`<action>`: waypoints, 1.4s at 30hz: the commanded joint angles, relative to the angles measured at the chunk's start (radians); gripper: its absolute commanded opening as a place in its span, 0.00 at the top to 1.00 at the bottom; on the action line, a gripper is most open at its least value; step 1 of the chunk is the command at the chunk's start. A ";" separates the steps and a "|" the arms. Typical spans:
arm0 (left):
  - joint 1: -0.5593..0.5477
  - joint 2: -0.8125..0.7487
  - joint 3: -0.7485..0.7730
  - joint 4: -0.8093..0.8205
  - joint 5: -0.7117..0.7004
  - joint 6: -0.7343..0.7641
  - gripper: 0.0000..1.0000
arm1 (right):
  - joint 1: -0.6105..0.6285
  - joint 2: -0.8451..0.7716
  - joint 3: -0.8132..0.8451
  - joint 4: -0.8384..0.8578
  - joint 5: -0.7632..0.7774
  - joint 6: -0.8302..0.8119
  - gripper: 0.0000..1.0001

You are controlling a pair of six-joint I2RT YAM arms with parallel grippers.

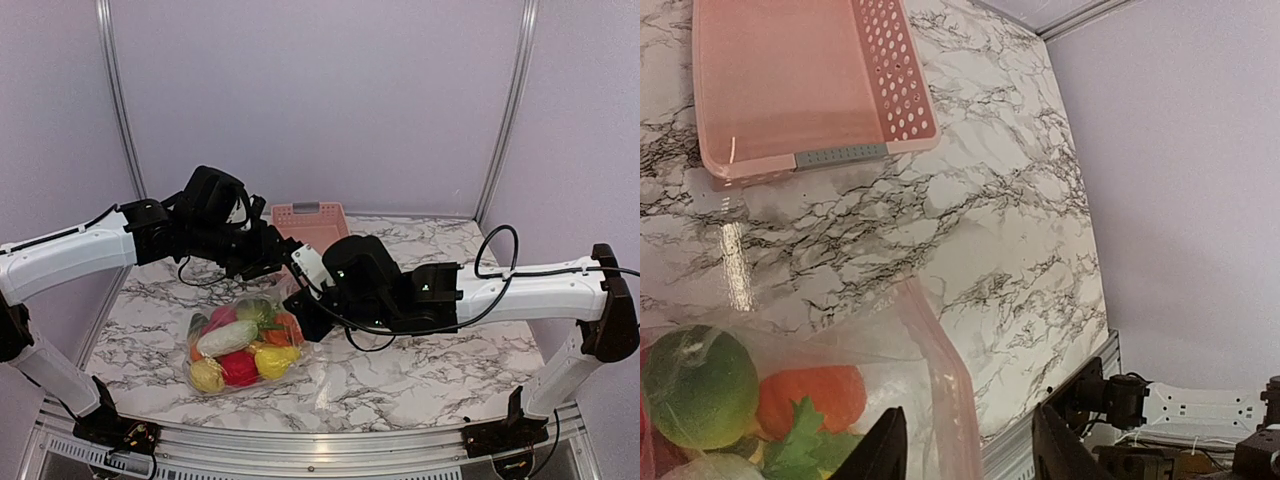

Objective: Open the zip-top bag and remove the fake food
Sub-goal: Open the zipper of the food storage bag at the center of the board.

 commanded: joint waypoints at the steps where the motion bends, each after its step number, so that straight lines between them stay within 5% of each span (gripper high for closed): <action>1: -0.007 -0.043 -0.026 -0.061 -0.018 0.019 0.56 | 0.008 -0.017 0.040 0.050 -0.023 -0.010 1.00; 10: -0.014 -0.179 -0.090 -0.115 -0.115 0.155 0.59 | 0.009 -0.025 0.025 0.076 -0.065 0.015 1.00; 33: -0.115 -0.072 0.010 -0.195 -0.158 0.163 0.69 | 0.017 0.007 0.064 0.071 -0.056 0.014 1.00; 42: -0.134 -0.041 0.054 -0.241 -0.165 0.180 0.66 | 0.028 0.027 0.081 0.058 -0.040 0.007 1.00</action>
